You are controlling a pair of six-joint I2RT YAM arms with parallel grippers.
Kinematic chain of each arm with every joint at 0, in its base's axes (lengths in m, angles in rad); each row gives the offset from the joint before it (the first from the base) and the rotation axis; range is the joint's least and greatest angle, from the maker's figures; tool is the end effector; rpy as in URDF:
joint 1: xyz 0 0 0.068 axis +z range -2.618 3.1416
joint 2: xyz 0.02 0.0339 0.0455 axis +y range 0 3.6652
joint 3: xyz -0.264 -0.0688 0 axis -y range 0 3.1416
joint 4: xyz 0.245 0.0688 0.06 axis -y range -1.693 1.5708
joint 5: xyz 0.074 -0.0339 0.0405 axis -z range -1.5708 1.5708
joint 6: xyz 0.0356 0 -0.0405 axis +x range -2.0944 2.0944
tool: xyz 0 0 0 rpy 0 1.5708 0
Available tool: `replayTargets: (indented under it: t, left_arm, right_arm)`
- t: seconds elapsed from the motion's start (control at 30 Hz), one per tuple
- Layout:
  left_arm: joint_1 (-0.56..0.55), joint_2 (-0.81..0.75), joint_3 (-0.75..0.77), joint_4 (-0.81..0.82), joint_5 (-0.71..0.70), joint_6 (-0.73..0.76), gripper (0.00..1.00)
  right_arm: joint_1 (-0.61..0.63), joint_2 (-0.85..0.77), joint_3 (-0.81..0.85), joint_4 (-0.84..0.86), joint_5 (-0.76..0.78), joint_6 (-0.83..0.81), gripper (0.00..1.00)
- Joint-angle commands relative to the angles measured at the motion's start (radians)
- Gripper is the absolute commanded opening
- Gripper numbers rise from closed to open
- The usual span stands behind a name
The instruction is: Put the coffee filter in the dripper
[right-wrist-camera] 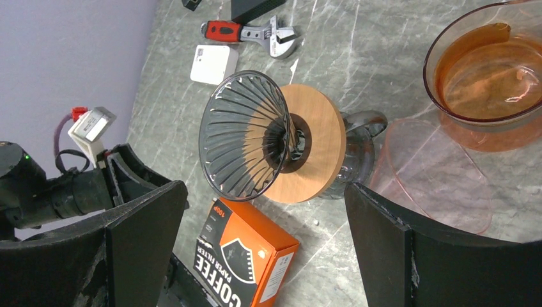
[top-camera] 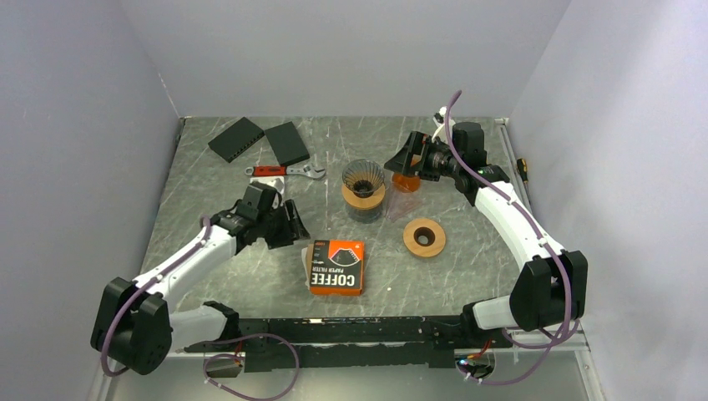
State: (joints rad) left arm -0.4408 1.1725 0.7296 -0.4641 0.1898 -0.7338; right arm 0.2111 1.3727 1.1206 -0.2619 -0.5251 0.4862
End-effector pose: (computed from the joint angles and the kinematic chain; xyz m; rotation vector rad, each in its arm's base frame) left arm 0.2068 -0.1050 0.2202 -0.2954 2.5871 -0.7032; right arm 0.3009 0.0827 0.3178 -0.0389 2.1544 0.9622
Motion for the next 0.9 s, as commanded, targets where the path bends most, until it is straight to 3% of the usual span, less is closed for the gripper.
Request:
replayTargets:
  t: [0.0,0.27,0.87]
  left_arm:
    - [0.034,0.004,-0.046,0.043,0.079,-0.002,0.57]
    - [0.062,0.053,-0.095,0.197,0.225,-0.025,0.50]
    - [0.063,0.099,-0.131,0.229,0.196,-0.025,0.41]
  right_arm:
    - [-0.004,-0.012,0.019,0.015,0.000,-0.014,0.99]
    - [-0.004,-0.016,0.013,0.009,0.010,-0.018,1.00]
    - [-0.005,-0.015,0.008,0.002,0.019,-0.024,0.99]
